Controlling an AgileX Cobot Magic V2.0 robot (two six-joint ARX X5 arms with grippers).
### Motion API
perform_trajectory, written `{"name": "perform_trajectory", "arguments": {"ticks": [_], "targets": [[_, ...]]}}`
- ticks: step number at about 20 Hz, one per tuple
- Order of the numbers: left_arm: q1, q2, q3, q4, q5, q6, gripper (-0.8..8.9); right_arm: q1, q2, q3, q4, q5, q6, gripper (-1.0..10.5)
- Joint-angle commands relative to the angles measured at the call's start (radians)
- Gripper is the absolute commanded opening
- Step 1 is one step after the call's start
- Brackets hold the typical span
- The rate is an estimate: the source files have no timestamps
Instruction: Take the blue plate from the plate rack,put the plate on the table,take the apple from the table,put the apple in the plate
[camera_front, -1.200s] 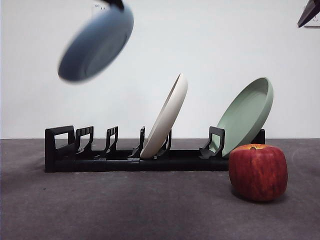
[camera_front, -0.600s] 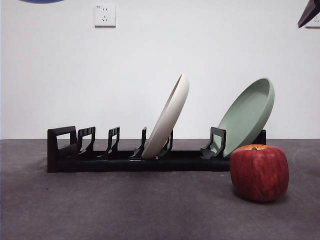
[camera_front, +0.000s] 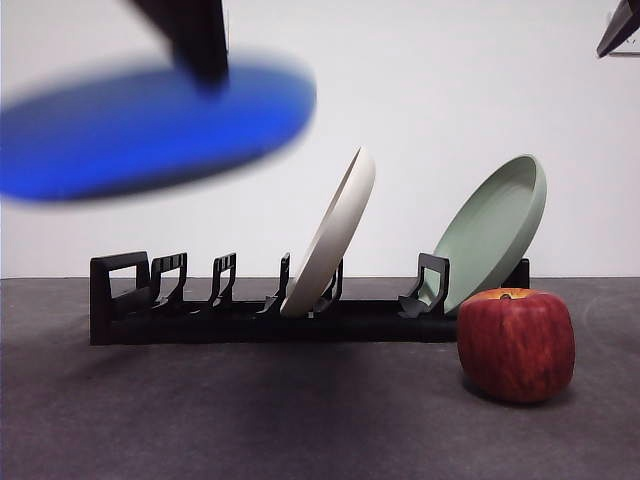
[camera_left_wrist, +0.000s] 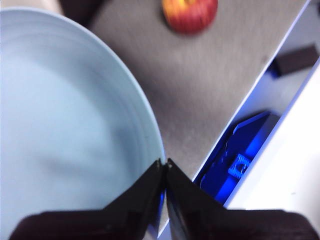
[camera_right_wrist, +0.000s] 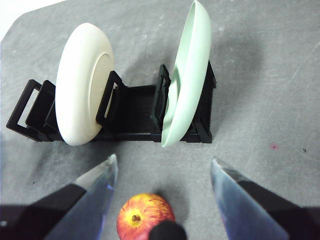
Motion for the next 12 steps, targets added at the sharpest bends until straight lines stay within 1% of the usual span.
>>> {"name": "perform_trajectory", "arguments": {"ticks": [1,4,7,10,12], "targets": [[-0.001,0.072,-0.060,0.094,-0.005,-0.002,-0.09,0.000,0.001,0.005,0.006,0.002,-0.008,3.2],[0.002,0.205,-0.072,0.161,-0.008,0.058,-0.09,0.000,0.001,0.005,0.005,0.002,-0.008,3.2],[0.002,0.329,-0.072,0.261,-0.004,0.111,-0.09,0.000,0.001,0.005,0.005,0.002,-0.008,3.2],[0.006,0.412,-0.072,0.328,-0.005,0.141,-0.09,0.000,0.001,0.005,0.005,0.002,-0.008,3.2],[0.009,0.443,-0.072,0.335,-0.005,0.153,0.00,0.000,0.001,0.005,0.005,-0.002,-0.008,3.2]]}}
